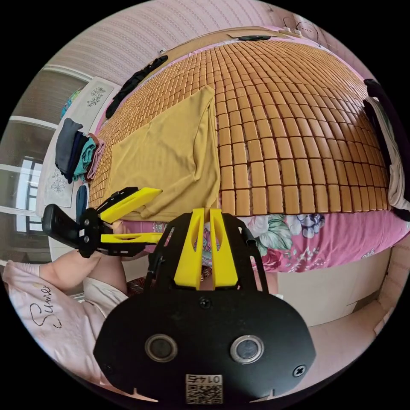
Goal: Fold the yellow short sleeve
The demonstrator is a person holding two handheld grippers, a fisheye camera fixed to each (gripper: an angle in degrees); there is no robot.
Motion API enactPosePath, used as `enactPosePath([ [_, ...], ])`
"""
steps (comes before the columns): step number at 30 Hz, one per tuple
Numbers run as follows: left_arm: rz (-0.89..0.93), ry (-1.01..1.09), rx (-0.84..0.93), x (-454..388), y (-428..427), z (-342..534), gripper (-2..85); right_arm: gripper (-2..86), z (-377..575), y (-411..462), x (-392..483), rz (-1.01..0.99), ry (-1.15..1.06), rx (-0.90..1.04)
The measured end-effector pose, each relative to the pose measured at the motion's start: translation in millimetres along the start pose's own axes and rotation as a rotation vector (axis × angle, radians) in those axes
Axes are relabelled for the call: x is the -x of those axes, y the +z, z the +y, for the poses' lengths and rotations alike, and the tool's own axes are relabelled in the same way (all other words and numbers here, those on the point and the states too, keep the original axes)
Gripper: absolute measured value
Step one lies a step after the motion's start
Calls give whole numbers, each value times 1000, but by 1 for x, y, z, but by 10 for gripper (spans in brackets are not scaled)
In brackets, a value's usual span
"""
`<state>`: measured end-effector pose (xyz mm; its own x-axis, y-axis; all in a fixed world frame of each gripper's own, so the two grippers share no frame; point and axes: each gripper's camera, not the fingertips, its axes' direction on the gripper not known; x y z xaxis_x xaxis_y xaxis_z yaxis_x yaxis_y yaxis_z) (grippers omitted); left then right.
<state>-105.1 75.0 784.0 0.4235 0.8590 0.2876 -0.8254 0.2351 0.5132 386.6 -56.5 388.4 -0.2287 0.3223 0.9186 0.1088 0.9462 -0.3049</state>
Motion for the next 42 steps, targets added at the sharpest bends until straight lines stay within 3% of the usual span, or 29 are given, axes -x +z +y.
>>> enactPosePath([
  [6, -65, -5, 47, -1, 33, -30, 136, 26, -2, -35, -10, -275, -103, -62],
  [9, -136, -49, 107, 5, 43, -36, 49, 54, -1, -49, -23, -317, -128, -89],
  [14, -96, -43, 97, 9, 33, -34, -2, 128, 6, -68, -87, -332, 75, -221],
  [19, -41, 8, 60, -6, 4, -30, -5, 148, 2, -51, -131, -550, 249, -307],
  [32, 95, -33, -1, -21, -56, -6, -8, 23, 29, -69, -134, -479, 328, -322],
  [38, 176, -109, -138, -15, -86, -21, -8, 14, 51, -123, -109, -454, 237, -413],
  [42, 184, -240, -246, 8, -116, -20, -8, 12, 29, -145, -57, -369, 86, -350],
])
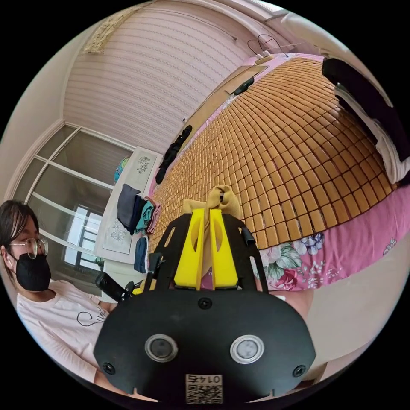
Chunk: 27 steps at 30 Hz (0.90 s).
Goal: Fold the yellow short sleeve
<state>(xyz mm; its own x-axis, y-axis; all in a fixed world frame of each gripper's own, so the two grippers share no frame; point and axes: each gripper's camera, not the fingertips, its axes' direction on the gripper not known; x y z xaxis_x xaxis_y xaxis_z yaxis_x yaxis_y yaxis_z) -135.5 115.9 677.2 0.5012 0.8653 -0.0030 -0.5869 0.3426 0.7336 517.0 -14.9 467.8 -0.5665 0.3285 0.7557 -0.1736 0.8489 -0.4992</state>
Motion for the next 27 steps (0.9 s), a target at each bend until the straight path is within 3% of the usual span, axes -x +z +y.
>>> enactPosePath([
  [6, -221, -225, -117, 63, -68, -4, -8, 13, -28, 92, 86, 23, -178, 144],
  [14, -499, -517, -114, 151, -90, 18, -8, 25, -30, 255, 136, 170, -176, 341],
  [18, -484, -622, -106, 169, -92, 25, -2, 54, -21, 295, 152, 267, -188, 400],
  [23, -473, -700, -36, 173, -100, 32, 41, 83, -8, 289, 185, 245, -355, 342],
  [27, -508, -745, -29, 166, -111, 37, 58, 121, 7, 314, 189, 417, -501, 440],
])
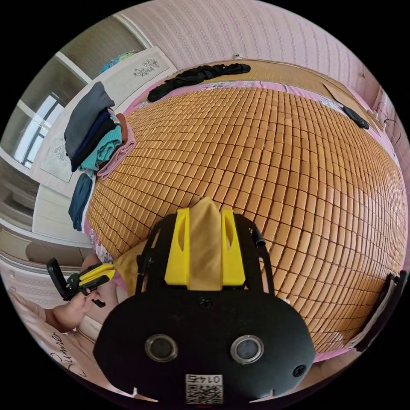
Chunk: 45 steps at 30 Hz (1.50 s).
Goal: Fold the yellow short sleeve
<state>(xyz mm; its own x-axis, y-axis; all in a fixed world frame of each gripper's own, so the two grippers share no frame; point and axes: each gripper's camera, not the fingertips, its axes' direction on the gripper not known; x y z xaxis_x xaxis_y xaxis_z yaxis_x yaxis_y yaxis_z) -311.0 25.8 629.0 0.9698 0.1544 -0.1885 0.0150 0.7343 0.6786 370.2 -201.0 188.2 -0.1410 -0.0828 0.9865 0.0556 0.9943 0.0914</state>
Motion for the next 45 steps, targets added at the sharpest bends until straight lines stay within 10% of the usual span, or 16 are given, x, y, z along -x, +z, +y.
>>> enactPosePath([
  [9, 19, -9, -19, -25, 11, 10, 132, 117, 15, 49, 50, 57, -195, 82],
  [16, -170, 143, -3, -67, 29, 35, 32, 47, 42, 46, 66, -37, -238, 63],
  [37, 377, 832, -297, -276, -129, 132, -9, 41, 374, -226, 35, 71, 150, -721],
  [45, 658, 995, -310, -476, -72, 90, 0, 45, 395, -347, -51, 408, 287, -614],
])
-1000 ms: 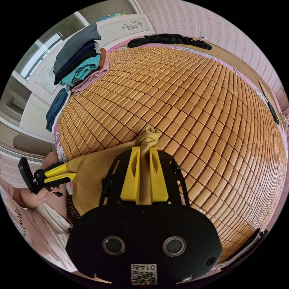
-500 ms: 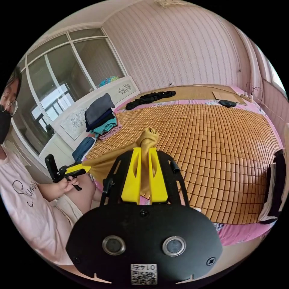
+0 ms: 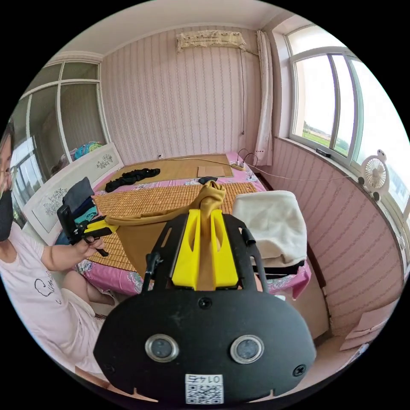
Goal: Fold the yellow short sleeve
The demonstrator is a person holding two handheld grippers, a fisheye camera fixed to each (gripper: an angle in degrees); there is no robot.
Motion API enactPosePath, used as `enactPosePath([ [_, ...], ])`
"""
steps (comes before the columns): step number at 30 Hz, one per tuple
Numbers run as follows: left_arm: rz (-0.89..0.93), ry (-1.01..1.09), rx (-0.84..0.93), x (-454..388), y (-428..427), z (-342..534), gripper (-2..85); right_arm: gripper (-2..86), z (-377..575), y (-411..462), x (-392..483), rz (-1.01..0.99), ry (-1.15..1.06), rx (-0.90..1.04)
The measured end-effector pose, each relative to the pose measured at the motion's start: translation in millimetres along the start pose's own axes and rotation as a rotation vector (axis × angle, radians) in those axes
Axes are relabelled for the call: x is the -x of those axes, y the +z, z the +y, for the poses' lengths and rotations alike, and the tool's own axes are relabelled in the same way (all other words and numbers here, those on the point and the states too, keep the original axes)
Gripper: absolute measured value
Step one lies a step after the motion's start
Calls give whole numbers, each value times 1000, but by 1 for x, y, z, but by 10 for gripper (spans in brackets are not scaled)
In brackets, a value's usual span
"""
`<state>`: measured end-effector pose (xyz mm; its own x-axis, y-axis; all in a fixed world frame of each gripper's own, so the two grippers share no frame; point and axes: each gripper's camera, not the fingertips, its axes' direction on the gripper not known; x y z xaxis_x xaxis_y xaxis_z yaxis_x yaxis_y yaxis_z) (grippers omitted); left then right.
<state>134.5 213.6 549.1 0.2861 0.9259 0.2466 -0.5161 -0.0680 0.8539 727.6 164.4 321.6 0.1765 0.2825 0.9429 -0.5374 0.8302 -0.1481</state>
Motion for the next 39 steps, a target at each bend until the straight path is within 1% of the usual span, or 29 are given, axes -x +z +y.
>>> enactPosePath([
  [2, -6, -82, -25, 19, 75, -46, 18, 54, -33, 18, -39, 57, 59, 96],
  [3, -28, -90, -23, 24, 93, -55, 32, 75, -51, 37, -65, 126, 98, 131],
  [4, -96, -127, -1, 35, 129, -67, 58, 110, -62, 61, -92, 204, 156, 157],
  [5, -161, -141, 50, 47, 160, -72, 72, 125, -65, 75, -106, 237, 193, 181],
  [6, -196, -156, 88, 54, 172, -71, 79, 153, -64, 104, -130, 278, 266, 266],
  [7, -250, -188, 161, 66, 187, -66, 79, 158, -56, 128, -145, 306, 328, 332],
  [8, -261, -231, 213, 77, 190, -55, 79, 160, -51, 137, -150, 322, 360, 352],
  [9, -253, -247, 228, 82, 186, -49, 79, 161, -38, 148, -150, 319, 371, 357],
  [10, -239, -244, 234, 85, 172, -37, 78, 161, -24, 152, -143, 306, 344, 323],
  [12, -262, -184, 231, 83, 138, -20, 76, 160, 0, 154, -127, 347, 294, 287],
  [15, -289, -116, 256, 74, 64, 9, 73, 159, 44, 152, -93, 418, 218, 260],
  [17, -310, -97, 275, 59, -3, 34, 72, 159, 73, 146, -67, 414, 201, 220],
  [18, -323, -93, 278, 55, -20, 40, 72, 158, 94, 141, -49, 391, 200, 198],
  [20, -383, -108, 300, 34, -89, 63, 72, 155, 128, 136, -18, 323, 203, 170],
  [21, -394, -120, 299, 29, -105, 68, 72, 151, 153, 137, 6, 276, 196, 164],
  [23, -474, -170, 293, 8, -173, 90, 73, 142, 190, 144, 45, 218, 189, 164],
  [24, -503, -176, 297, 3, -190, 95, 73, 137, 214, 155, 74, 175, 159, 180],
  [26, -638, -207, 292, -15, -253, 111, 77, 134, 244, 178, 121, 120, 107, 237],
  [27, -666, -225, 281, -17, -270, 115, 78, 132, 261, 195, 157, 73, 40, 267],
  [28, -720, -272, 251, -21, -304, 122, 81, 132, 275, 212, 194, 25, -37, 288],
  [29, -781, -324, 221, -24, -337, 131, 84, 132, 280, 221, 213, -7, -75, 296],
  [31, -884, -398, 189, -28, -387, 146, 89, 137, 296, 255, 289, -200, -212, 349],
  [32, -951, -448, 165, -32, -419, 158, 94, 138, 298, 263, 307, -247, -248, 368],
  [33, -983, -474, 152, -34, -435, 164, 97, 139, 303, 277, 345, -323, -326, 392],
  [34, -1040, -527, 126, -37, -465, 177, 101, 139, 307, 289, 381, -374, -411, 398],
  [35, -1093, -581, 109, -40, -494, 191, 104, 139, 309, 294, 399, -396, -452, 399],
  [37, -1174, -665, 95, -43, -534, 212, 107, 137, 314, 314, 467, -494, -609, 411],
  [39, -1245, -749, 90, -43, -572, 233, 108, 136, 316, 328, 515, -555, -708, 420],
])
